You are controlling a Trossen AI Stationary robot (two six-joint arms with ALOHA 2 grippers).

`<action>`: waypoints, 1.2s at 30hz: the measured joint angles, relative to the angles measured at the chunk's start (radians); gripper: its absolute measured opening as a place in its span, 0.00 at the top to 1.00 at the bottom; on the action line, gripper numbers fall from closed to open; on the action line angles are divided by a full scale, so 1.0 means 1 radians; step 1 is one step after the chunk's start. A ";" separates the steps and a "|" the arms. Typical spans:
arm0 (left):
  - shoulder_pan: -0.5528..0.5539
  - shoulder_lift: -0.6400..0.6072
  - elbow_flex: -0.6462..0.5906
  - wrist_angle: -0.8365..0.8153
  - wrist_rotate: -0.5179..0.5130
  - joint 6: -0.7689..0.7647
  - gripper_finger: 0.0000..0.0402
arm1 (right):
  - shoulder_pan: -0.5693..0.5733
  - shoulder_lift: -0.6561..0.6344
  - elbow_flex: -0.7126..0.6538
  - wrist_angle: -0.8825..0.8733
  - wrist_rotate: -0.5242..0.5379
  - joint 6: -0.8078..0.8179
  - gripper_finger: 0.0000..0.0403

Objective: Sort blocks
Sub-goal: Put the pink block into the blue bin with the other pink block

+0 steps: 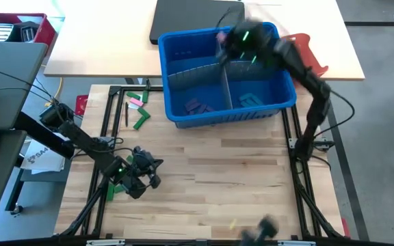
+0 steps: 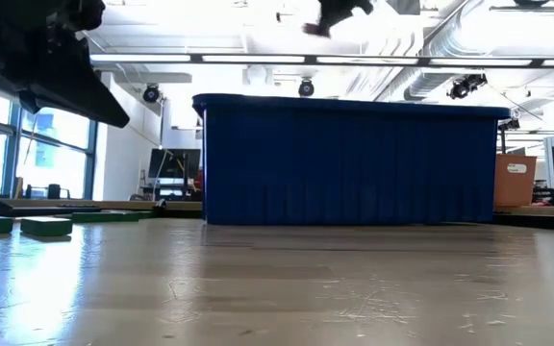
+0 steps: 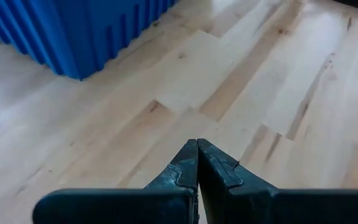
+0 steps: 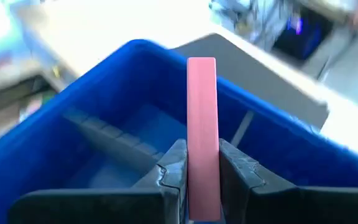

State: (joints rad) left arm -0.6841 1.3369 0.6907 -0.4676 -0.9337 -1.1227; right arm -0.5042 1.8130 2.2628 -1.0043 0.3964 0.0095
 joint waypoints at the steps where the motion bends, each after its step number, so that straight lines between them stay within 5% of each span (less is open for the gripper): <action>1: 0.007 0.000 0.000 -0.001 0.000 0.007 1.00 | -0.079 0.011 0.016 -0.014 -0.078 0.040 0.88; 5: 0.042 0.000 0.000 0.000 -0.002 0.041 1.00 | -0.338 0.078 -0.003 -0.078 -0.281 0.163 0.88; 11: 0.116 0.000 0.000 -0.001 0.003 0.114 1.00 | -0.519 0.202 -0.039 -0.065 -0.379 0.178 0.88; 17: 0.208 0.000 0.000 -0.001 0.050 0.183 1.00 | -0.553 0.328 -0.040 -0.030 -0.481 0.182 0.88; 27: 0.289 0.000 0.000 0.003 0.196 0.201 1.00 | -0.563 0.477 -0.041 -0.027 -0.480 0.173 0.88; 36: 0.289 0.000 0.000 0.062 0.217 0.219 1.00 | -0.571 0.565 -0.041 -0.138 -0.474 0.173 0.88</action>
State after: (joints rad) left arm -0.3946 1.3369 0.6907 -0.4052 -0.7164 -0.9042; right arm -1.0750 2.3784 2.2223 -1.1424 -0.0781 0.1829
